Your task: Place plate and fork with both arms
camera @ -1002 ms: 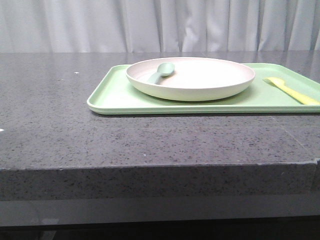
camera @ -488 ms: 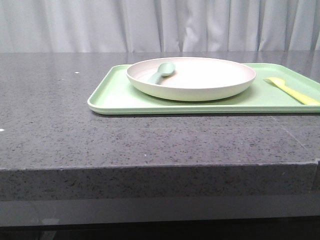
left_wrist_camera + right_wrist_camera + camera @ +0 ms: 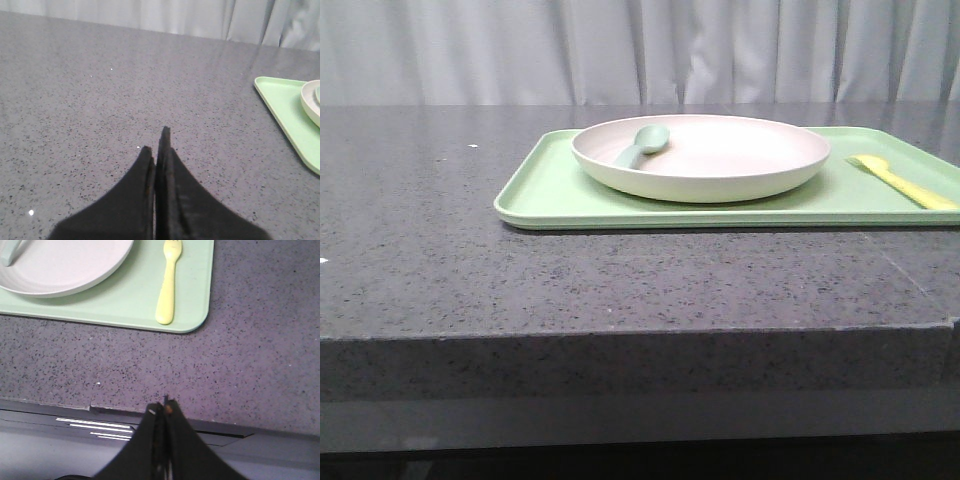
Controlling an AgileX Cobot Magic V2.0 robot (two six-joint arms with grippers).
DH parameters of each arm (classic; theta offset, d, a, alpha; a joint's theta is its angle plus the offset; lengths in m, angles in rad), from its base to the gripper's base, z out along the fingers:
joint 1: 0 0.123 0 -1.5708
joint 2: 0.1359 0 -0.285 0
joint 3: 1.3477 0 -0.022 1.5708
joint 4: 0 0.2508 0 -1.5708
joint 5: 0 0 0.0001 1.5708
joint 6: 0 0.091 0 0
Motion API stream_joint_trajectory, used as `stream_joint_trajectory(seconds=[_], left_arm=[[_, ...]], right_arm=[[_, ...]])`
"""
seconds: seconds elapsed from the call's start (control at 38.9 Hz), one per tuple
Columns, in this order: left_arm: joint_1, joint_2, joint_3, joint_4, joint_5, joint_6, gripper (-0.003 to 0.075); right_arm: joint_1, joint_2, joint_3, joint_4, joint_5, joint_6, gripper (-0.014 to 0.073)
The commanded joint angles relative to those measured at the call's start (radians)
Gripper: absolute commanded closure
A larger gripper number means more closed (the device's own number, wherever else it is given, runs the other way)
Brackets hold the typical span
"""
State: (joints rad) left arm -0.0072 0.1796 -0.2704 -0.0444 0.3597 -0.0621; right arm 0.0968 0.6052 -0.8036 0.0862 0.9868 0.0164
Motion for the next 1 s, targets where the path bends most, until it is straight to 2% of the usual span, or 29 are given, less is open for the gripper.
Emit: stream_joint_trajectory(seconds=[0.0, 0.13, 0.21, 0.31, 0.98], left_arm=[[0.005, -0.043, 0.069, -0.003, -0.233, 0.011, 0.0738], [0.005, -0.091, 0.183, 0.016, -0.379, 0.011, 0.0738], [0.007, -0.139, 0.249, 0.018, -0.422, 0.011, 0.0738], [0.007, -0.214, 0.278, 0.018, -0.384, 0.011, 0.0738], [0.008, -0.203, 0.278, 0.044, -0.402, 0.011, 0.0738]], right_arm=[[0.001, 0.001, -0.024, -0.002, -0.054, -0.008, 0.0697], [0.001, 0.001, -0.024, -0.002, -0.054, -0.008, 0.0697], [0.001, 0.001, -0.024, -0.002, -0.054, -0.008, 0.0697], [0.001, 0.001, -0.024, -0.002, -0.054, -0.008, 0.0697], [0.001, 0.001, -0.024, -0.002, -0.053, -0.008, 0.0697]])
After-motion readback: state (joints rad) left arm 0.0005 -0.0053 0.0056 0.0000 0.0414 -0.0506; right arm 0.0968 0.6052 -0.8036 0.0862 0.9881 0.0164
